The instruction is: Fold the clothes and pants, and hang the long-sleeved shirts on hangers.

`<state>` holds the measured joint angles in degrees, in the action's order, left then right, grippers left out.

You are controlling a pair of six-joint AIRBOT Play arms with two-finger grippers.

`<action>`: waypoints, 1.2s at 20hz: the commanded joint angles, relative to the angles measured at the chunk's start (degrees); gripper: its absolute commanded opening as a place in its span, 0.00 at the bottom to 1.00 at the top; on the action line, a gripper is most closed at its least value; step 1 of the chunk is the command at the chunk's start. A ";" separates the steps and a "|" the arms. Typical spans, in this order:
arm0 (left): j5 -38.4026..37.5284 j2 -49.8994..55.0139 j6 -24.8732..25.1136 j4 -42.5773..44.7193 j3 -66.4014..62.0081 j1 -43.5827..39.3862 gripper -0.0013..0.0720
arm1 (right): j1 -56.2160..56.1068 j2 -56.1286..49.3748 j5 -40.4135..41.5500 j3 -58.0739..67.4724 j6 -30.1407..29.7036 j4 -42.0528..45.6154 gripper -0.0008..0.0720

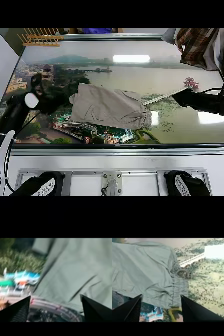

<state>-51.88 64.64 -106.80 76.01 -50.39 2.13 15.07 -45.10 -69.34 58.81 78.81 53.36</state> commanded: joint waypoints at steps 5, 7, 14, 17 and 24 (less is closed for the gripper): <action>6.03 6.21 13.44 -26.08 14.43 12.79 0.94 | 0.07 -0.04 -0.59 -0.02 0.04 -3.32 0.70; 7.67 8.96 14.14 -28.24 14.29 11.15 0.94 | 0.07 -0.04 -0.57 -0.02 0.04 -3.69 0.70; 12.76 15.08 14.43 -27.96 7.28 0.79 0.94 | 0.09 -0.02 -0.61 -0.13 0.04 -3.69 0.70; 16.44 15.13 14.43 -27.89 5.90 -1.16 0.75 | 0.09 -0.04 -0.85 -0.13 0.04 -3.69 0.70; 14.86 11.67 16.63 -27.45 5.60 -1.20 0.03 | -0.02 -0.04 -3.06 -3.06 6.99 4.26 0.70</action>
<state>-36.64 78.35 -91.94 48.56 -44.58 1.10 15.11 -45.10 -70.59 57.67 80.51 52.03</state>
